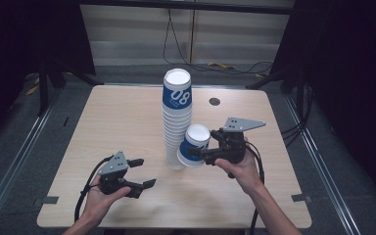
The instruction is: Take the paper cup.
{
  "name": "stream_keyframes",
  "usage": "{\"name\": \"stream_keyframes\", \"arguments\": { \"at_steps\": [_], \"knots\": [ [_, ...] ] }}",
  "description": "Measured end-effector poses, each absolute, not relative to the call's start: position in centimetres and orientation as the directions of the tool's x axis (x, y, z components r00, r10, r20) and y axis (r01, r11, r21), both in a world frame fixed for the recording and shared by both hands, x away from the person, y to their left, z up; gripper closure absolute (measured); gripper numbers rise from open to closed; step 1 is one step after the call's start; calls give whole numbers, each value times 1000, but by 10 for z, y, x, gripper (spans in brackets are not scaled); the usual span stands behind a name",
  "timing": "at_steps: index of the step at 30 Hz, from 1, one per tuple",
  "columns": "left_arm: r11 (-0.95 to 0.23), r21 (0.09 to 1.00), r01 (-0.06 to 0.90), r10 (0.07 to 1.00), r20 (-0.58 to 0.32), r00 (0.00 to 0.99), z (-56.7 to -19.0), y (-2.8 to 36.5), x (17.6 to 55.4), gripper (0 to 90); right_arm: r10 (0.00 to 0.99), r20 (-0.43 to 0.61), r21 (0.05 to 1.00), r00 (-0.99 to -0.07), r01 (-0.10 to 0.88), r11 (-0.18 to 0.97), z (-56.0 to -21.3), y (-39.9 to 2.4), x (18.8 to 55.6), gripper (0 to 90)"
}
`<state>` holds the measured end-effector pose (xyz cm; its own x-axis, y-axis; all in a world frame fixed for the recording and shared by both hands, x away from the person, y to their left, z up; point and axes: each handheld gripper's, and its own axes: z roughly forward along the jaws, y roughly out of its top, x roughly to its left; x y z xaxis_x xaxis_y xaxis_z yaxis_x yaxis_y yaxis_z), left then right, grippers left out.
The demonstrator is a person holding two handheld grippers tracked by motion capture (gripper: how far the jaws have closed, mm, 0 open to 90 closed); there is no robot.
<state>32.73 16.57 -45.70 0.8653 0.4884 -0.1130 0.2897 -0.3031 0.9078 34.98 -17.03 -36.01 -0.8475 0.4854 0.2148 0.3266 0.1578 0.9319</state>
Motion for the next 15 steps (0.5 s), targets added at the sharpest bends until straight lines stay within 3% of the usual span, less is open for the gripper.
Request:
{"name": "stream_keyframes", "arguments": {
  "at_steps": [15],
  "knots": [
    [-285, 911, 298, 406, -166, 898, -450, 141, 334, 176, 467, 271, 917, -842, 373, 142, -392, -167, 342, 274]
  ]
}}
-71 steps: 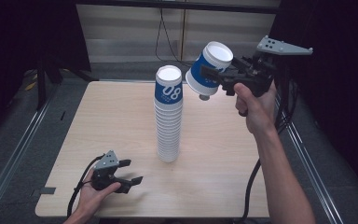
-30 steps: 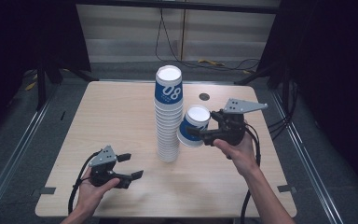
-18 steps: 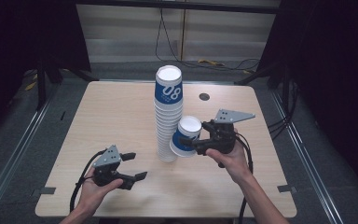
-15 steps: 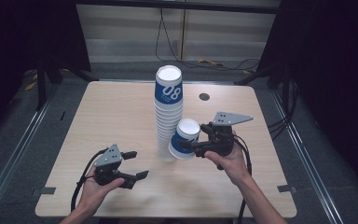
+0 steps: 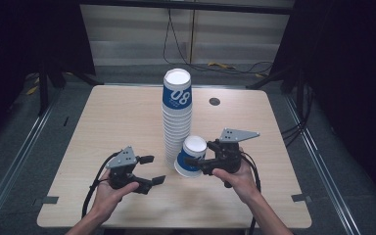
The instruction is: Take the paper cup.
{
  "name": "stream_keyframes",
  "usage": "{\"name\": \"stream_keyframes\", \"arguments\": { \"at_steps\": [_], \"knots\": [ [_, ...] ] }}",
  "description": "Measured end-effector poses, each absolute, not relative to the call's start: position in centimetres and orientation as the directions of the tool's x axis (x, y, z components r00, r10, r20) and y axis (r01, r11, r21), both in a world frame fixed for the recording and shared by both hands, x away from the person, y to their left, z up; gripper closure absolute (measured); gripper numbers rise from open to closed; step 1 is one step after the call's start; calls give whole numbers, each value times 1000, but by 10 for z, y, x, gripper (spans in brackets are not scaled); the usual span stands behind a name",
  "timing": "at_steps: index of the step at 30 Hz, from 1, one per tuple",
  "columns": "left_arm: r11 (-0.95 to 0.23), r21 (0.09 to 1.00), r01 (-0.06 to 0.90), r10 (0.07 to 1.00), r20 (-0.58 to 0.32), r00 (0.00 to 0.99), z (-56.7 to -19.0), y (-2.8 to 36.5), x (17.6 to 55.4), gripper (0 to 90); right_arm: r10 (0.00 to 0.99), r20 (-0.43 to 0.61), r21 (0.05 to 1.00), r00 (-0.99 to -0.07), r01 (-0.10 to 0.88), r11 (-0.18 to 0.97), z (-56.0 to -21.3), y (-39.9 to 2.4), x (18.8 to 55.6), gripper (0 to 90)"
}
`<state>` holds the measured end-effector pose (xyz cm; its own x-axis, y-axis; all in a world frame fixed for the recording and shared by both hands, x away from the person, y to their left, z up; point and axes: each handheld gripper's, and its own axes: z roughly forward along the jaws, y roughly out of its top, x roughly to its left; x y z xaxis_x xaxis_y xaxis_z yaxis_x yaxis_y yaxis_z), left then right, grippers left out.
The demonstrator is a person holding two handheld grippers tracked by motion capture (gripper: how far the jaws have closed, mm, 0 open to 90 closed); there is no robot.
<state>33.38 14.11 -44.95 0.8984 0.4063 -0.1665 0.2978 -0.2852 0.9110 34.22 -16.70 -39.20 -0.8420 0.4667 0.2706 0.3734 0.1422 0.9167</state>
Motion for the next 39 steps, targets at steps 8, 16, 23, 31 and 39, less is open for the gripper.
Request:
{"name": "stream_keyframes", "arguments": {
  "at_steps": [8, 16, 23, 31, 39],
  "knots": [
    [-316, 900, 302, 359, -181, 915, -454, 133, 328, 176, 453, 294, 906, -842, 396, 149, -407, -162, 339, 274],
    [-321, 902, 288, 329, -179, 927, -458, 124, 322, 177, 448, 308, 897, -840, 413, 158, -417, -157, 337, 274],
    [-309, 908, 283, 318, -181, 930, -458, 122, 320, 174, 424, 319, 890, -848, 422, 174, -424, -147, 334, 274],
    [-301, 917, 262, 301, -169, 938, -458, 120, 319, 217, 413, 319, 888, -853, 422, 186, -426, -141, 333, 275],
    [-293, 917, 269, 308, -176, 935, -459, 117, 319, 176, 402, 318, 889, -859, 418, 190, -426, -136, 332, 276]
  ]
}}
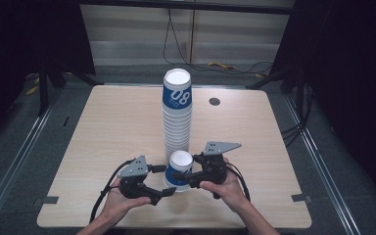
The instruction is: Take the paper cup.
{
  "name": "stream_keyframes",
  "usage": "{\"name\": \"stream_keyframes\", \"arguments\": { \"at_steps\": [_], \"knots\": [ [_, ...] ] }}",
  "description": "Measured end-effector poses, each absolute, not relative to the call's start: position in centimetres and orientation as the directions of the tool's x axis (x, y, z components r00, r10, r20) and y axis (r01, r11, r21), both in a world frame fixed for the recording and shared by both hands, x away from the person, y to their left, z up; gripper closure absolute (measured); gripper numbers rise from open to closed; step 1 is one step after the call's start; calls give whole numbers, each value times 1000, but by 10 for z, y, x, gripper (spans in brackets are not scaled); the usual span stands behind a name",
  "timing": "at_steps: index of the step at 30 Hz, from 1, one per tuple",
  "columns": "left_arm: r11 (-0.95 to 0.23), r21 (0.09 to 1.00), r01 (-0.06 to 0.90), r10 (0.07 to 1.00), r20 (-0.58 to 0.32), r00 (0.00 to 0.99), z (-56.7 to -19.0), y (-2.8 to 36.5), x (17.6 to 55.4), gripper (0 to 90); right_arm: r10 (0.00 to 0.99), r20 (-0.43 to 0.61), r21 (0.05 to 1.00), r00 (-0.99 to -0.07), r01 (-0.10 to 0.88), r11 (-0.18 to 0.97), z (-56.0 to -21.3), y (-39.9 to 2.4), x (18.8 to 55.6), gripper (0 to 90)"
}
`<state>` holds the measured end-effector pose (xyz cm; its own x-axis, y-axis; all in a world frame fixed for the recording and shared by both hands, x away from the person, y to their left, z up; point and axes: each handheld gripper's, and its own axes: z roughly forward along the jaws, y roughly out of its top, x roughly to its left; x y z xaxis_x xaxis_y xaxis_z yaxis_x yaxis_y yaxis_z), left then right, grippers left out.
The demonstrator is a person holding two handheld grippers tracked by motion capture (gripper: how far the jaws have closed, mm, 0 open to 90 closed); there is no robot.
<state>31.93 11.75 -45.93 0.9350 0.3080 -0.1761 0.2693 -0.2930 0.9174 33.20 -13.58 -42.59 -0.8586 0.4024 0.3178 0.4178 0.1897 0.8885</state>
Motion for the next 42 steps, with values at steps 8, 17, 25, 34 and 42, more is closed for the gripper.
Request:
{"name": "stream_keyframes", "arguments": {
  "at_steps": [8, 17, 25, 34, 42],
  "knots": [
    [-259, 921, 292, 310, -207, 928, -462, 115, 321, 142, 397, 323, 890, -859, 419, 181, -426, -128, 333, 278],
    [-245, 928, 282, 308, -201, 930, -463, 115, 320, 119, 370, 330, 892, -868, 416, 180, -427, -116, 330, 279],
    [-228, 930, 289, 302, -214, 929, -462, 114, 321, 116, 370, 336, 892, -866, 419, 171, -427, -114, 328, 278],
    [-222, 942, 253, 292, -184, 939, -459, 113, 319, 184, 376, 317, 901, -871, 401, 169, -426, -113, 325, 273],
    [-249, 940, 234, 275, -163, 947, -459, 114, 319, 204, 372, 318, 893, -872, 408, 192, -426, -113, 324, 257]
  ]
}}
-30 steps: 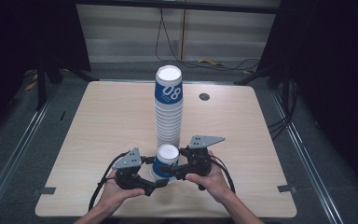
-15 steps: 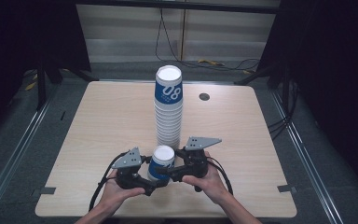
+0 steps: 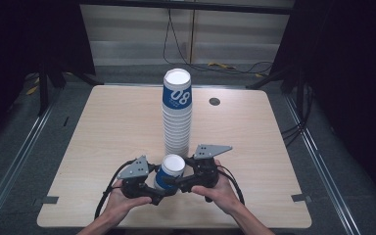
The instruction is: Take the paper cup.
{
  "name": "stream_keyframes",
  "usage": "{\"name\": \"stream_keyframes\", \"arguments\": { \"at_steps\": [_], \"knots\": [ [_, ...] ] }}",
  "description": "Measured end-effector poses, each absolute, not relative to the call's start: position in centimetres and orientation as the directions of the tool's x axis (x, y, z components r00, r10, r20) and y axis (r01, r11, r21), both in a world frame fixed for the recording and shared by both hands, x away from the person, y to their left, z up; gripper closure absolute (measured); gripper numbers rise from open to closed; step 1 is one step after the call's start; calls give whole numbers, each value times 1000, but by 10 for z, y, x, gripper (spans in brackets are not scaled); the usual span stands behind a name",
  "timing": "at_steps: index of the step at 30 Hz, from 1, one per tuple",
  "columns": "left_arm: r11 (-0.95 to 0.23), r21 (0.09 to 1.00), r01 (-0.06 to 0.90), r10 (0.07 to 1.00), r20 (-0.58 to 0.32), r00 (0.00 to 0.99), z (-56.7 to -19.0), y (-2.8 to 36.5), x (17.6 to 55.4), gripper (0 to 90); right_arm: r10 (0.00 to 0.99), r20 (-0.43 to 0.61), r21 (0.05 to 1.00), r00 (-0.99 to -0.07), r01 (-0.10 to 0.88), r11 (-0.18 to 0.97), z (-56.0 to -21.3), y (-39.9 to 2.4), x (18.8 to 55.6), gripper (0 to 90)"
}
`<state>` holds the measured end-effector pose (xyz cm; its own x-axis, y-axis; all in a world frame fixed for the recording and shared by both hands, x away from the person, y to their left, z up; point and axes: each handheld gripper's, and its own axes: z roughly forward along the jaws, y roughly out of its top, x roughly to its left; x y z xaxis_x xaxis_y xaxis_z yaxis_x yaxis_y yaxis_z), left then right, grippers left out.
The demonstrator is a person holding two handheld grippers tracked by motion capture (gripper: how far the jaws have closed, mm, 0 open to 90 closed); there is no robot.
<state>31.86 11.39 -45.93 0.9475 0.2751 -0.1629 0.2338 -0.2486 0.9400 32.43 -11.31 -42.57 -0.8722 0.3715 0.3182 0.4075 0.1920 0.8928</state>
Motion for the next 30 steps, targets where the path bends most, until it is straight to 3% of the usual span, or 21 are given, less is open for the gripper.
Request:
{"name": "stream_keyframes", "arguments": {
  "at_steps": [4, 14, 30],
  "knots": [
    [-272, 935, 227, 275, -151, 950, -459, 114, 319, 208, 367, 327, 888, -871, 416, 198, -425, -114, 324, 202],
    [-280, 931, 233, 260, -160, 952, -459, 119, 320, 212, 375, 334, 882, -865, 427, 199, -421, -120, 325, 167],
    [-296, 917, 269, 284, -184, 941, -459, 126, 325, 212, 379, 315, 876, -870, 420, 236, -418, -129, 326, 165]
  ]
}}
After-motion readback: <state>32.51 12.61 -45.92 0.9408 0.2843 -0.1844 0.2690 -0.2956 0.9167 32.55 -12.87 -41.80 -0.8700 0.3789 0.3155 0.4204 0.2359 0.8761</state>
